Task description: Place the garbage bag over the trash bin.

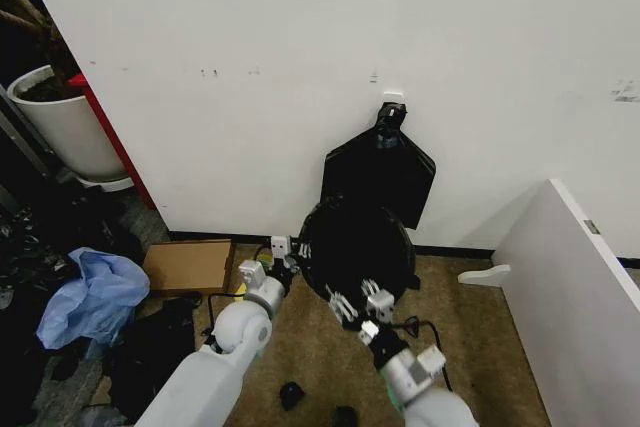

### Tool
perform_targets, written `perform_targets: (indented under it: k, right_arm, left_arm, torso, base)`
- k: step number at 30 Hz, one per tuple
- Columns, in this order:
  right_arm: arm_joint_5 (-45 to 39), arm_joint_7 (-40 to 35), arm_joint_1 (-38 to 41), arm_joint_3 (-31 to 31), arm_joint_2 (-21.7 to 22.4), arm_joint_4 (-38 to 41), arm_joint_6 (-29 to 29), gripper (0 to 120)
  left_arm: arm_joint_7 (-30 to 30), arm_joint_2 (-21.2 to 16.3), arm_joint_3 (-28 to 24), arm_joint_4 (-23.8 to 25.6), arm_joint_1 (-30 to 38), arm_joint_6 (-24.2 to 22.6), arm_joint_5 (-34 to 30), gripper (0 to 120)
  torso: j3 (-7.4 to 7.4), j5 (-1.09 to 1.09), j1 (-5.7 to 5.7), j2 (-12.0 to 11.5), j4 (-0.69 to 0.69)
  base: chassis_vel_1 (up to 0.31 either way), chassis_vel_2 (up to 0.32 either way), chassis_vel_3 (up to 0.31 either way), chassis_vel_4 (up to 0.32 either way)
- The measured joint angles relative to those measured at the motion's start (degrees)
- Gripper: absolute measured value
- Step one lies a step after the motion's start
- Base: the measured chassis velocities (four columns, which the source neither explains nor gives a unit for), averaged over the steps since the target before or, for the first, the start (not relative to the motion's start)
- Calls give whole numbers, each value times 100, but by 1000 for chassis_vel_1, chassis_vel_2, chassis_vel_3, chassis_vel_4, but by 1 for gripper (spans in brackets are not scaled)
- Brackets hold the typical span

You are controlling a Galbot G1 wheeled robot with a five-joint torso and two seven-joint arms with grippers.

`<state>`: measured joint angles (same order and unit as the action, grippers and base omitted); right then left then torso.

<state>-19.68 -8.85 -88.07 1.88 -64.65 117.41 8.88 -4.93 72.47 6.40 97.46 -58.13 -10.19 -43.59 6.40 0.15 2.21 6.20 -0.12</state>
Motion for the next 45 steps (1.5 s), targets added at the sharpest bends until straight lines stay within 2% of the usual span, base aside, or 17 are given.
perform_targets:
  k: [1, 5, 9, 22, 34, 39, 45]
  right_arm:
    - [0, 0, 0, 0, 0, 0, 0, 72]
    - [148, -958, -129, -39, -30, 8, -619, 88]
    - [90, -1496, -35, -58, -89, -89, -971, 98]
    - [67, -1702, 273, 82, -288, -524, -971, 100]
    - [373, -1744, 314, 622, -330, -1124, -1001, 100]
    - [494, -1831, 114, 753, -305, -1044, -1018, 100]
    - [715, -2370, -190, 1003, -183, -952, -1405, 100]
  left_arm:
    - [0, 0, 0, 0, 0, 0, 0, 0]
    - [-155, 6, 18, 152, 96, -347, -409, 0]
    - [-165, -21, 16, 309, 70, -448, -466, 0]
    - [-160, -247, 21, 826, -298, -542, -532, 0]
    - [-147, -389, -1, 1228, -588, -605, -508, 0]
    - [-140, -442, -2, 1275, -640, -599, -474, 0]
    - [-49, -601, -9, 1115, -693, -432, -235, 0]
  torso:
    - [0, 0, 0, 0, 0]
    - [0, 2, 0, 0, 1]
    - [0, 0, 0, 0, 0]
    - [0, 0, 0, 0, 2]
    - [0, 0, 0, 0, 1]
    - [0, 1, 0, 0, 1]
    - [0, 0, 0, 0, 0]
  base:
    - [0, 0, 0, 0]
    - [0, 0, 0, 0]
    - [0, 0, 0, 0]
    - [0, 0, 0, 0]
    - [0, 0, 0, 0]
    - [0, 0, 0, 0]
    - [0, 0, 0, 0]
